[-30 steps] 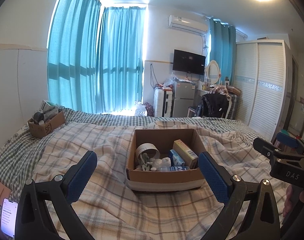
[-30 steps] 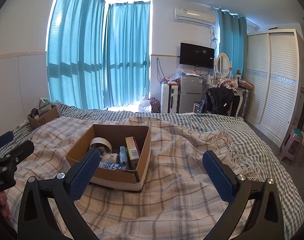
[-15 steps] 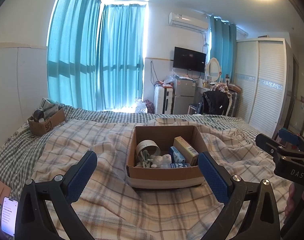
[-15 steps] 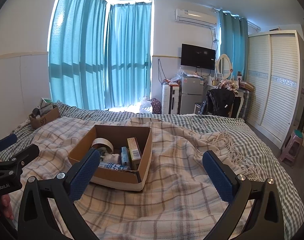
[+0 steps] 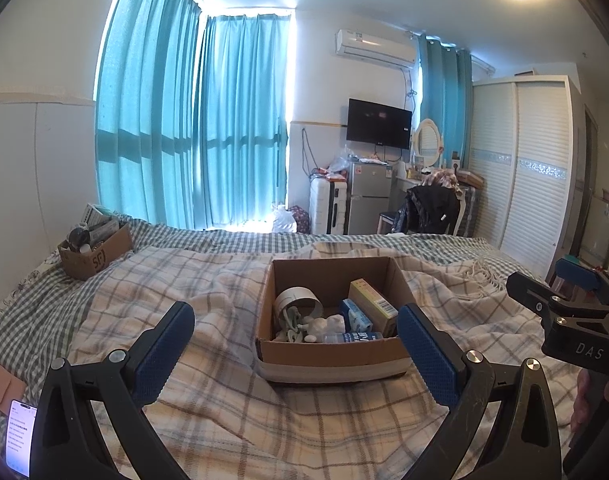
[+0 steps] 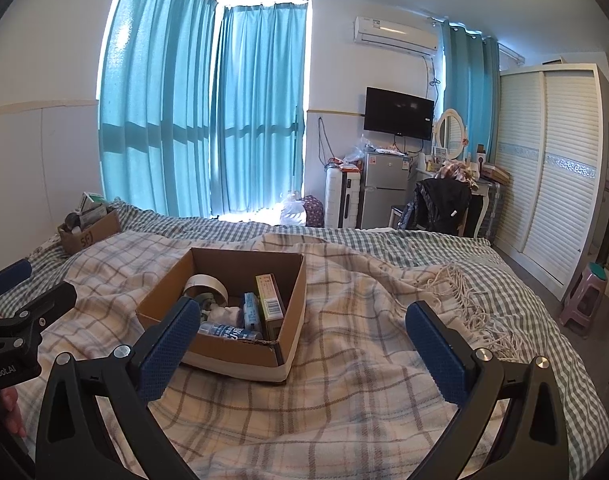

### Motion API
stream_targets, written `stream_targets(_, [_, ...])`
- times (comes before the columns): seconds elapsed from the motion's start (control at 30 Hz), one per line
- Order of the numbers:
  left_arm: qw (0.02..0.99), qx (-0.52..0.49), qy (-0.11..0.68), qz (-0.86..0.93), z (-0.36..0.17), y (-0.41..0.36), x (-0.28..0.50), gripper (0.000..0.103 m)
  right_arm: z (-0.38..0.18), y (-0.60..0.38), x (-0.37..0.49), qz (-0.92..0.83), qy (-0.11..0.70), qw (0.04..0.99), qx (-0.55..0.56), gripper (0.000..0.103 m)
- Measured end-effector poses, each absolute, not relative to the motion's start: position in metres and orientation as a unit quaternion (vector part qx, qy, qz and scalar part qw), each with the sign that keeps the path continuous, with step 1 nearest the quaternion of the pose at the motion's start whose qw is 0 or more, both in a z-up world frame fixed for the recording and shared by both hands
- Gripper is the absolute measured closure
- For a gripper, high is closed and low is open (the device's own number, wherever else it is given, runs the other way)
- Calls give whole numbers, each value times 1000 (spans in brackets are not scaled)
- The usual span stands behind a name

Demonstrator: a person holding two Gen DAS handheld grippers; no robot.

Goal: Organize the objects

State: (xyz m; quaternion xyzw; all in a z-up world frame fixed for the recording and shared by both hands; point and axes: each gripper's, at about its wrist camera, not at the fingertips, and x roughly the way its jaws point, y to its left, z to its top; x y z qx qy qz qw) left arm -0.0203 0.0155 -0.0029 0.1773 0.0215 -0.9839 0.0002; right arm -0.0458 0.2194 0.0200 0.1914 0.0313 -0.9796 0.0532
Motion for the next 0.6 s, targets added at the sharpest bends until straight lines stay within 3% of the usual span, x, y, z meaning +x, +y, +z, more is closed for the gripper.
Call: stream_targets(0.6, [1, 176, 21, -984, -1, 16, -18, 0, 19, 220, -47, -979, 30, 54, 192, 0])
